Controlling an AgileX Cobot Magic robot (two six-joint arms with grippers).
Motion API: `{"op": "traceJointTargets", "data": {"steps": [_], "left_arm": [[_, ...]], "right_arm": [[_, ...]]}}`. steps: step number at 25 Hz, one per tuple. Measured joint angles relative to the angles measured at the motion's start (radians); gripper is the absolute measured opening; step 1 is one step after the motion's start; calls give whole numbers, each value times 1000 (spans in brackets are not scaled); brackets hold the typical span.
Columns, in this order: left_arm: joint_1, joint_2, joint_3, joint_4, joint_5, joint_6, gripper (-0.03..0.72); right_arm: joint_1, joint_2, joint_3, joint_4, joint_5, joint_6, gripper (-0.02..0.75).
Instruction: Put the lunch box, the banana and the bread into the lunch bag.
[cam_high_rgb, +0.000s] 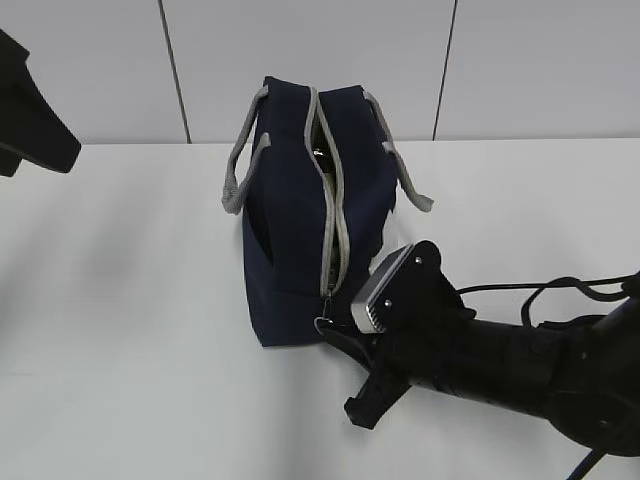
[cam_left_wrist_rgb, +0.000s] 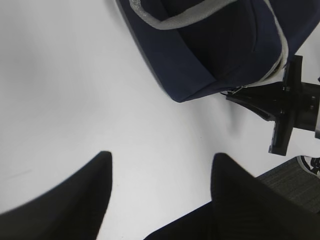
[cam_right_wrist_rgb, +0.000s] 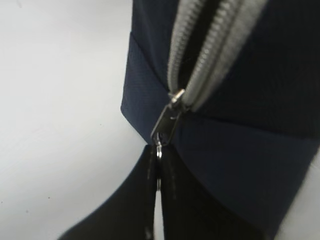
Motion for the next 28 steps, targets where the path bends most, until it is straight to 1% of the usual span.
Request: {"op": "traceJointTargets", "data": {"steps": [8, 20, 25, 28], "left_arm": [[0, 0, 0, 0, -1, 0, 434], [0, 0, 0, 0, -4, 0, 434], [0, 0, 0, -1, -4, 0, 434], [0, 0, 0, -1, -4, 0, 434]], "right_arm": [[0, -57, 65, 21, -41, -7, -16], [-11, -83, 73, 14, -84, -9, -16], [-11, -85, 73, 8, -35, -3, -16], [-11, -89, 73, -2, -52, -3, -16]]}}
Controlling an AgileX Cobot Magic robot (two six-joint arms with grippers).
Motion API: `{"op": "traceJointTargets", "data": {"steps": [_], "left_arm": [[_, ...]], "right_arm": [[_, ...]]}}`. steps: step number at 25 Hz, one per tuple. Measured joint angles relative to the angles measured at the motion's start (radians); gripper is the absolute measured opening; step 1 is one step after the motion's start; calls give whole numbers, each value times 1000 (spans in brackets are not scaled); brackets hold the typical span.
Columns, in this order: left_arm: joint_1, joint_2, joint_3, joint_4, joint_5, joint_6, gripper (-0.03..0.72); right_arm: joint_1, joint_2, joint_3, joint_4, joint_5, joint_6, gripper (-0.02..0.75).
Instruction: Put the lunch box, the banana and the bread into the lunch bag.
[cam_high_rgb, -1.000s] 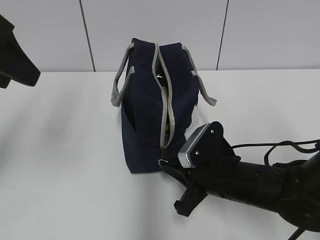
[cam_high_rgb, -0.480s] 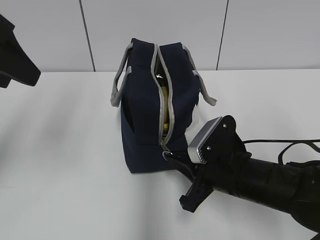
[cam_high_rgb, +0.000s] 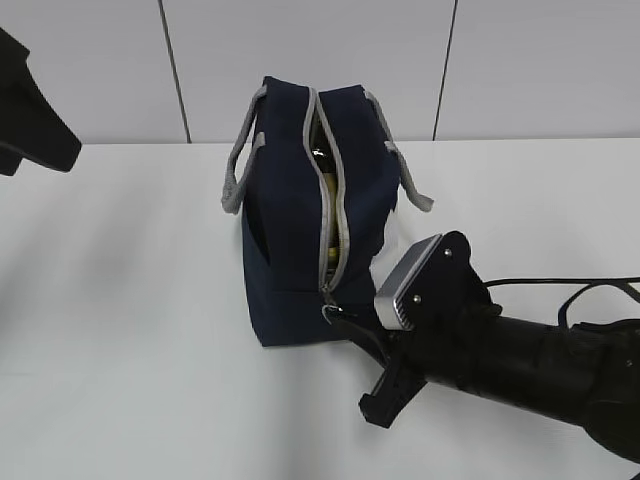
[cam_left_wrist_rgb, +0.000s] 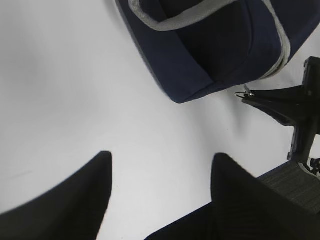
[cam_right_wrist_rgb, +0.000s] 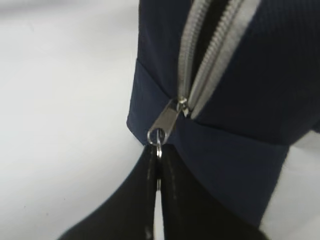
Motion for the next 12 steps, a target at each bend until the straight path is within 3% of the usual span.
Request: {"op": "traceJointTargets", "data": {"steps": [12], "left_arm": [[0, 0, 0, -1, -10, 0, 434]], "right_arm": [[0, -70, 0, 11, -18, 2, -16]]}}
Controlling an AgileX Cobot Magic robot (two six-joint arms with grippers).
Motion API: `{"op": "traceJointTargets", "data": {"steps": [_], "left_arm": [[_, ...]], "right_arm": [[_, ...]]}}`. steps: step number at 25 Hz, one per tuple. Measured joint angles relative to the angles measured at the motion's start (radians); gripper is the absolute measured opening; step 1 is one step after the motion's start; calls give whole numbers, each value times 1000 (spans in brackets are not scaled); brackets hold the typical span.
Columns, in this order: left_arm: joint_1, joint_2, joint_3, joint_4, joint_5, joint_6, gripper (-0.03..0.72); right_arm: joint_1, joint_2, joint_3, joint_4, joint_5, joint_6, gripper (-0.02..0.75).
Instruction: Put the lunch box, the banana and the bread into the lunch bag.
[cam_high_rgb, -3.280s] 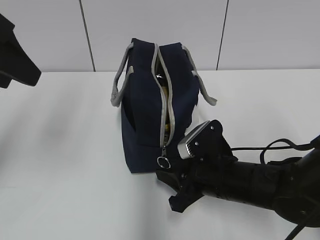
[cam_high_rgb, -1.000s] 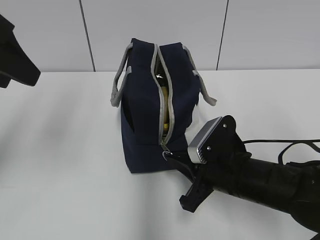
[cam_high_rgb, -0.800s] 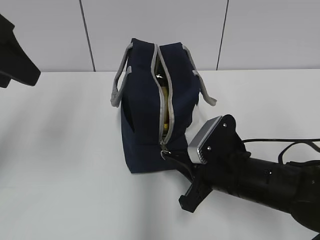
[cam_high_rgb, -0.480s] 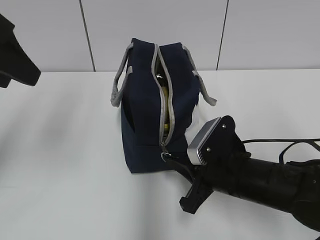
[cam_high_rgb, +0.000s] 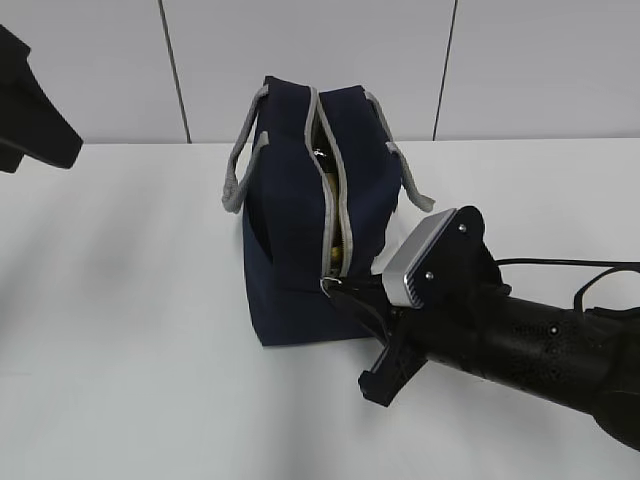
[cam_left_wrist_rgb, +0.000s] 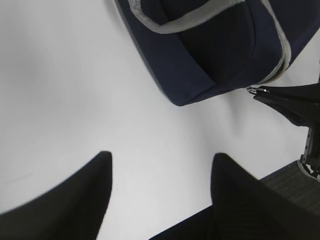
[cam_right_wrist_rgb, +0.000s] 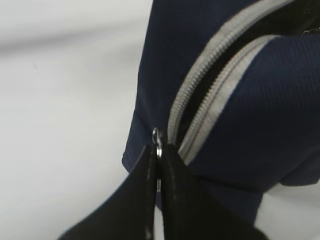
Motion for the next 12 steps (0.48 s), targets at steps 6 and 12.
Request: {"op": "traceJointTargets", "data": {"steps": [6, 12], "left_arm": [[0, 0, 0, 0, -2, 0, 434], [0, 0, 0, -1, -9, 0, 434]], "right_arm": [[-33, -19, -7, -99, 0, 92, -16], [-146, -48, -95, -427, 0, 352, -16]]}}
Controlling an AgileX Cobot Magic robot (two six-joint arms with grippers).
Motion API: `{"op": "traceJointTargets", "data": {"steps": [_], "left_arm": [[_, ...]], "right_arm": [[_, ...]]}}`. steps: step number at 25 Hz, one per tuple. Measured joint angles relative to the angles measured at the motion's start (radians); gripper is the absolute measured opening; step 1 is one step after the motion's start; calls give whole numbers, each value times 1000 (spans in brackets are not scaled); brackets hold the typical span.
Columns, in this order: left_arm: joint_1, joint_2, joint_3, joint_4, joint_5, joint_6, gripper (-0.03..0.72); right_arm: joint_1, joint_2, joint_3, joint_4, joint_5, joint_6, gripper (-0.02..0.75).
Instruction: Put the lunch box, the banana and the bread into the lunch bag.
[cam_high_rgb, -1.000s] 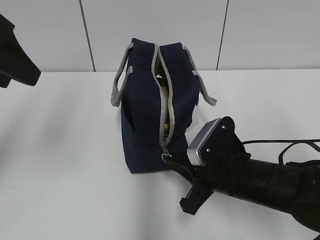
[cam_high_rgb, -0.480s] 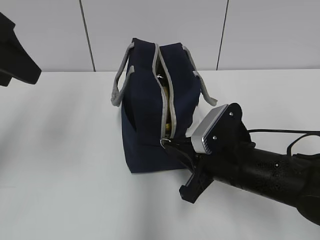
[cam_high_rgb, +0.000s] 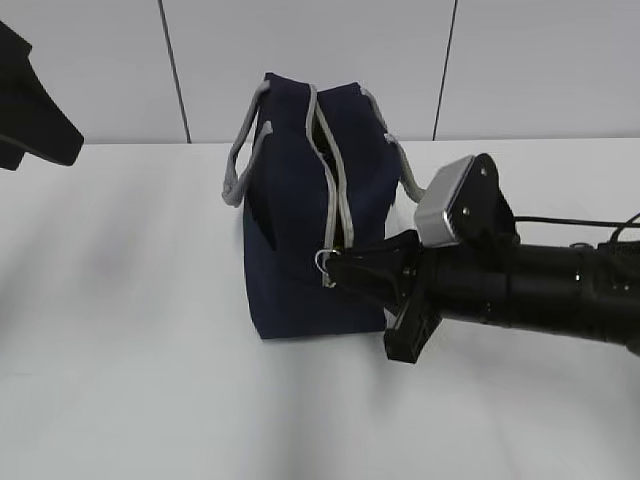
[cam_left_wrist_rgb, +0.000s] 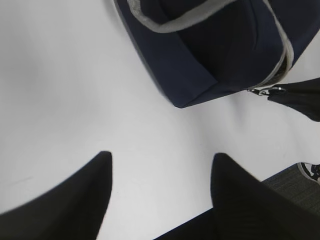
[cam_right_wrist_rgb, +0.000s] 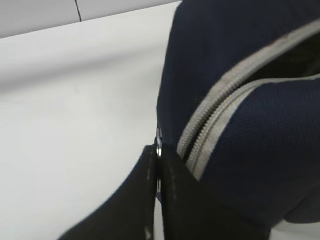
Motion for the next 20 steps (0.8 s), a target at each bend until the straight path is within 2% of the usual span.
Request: {"op": "traceJointTargets", "data": {"steps": [3, 9, 16, 20], "left_arm": [[0, 0, 0, 0, 0, 0, 434], [0, 0, 0, 0, -5, 3, 434], [0, 0, 0, -4, -37, 23, 434], [0, 0, 3, -58, -63, 103, 434]], "right_arm": [[-35, -9, -64, -168, 0, 128, -16], [-41, -14, -201, -445, 0, 367, -16], [-41, -78, -295, -577, 29, 523, -16], [-41, -107, -348, -622, 54, 613, -16]]}}
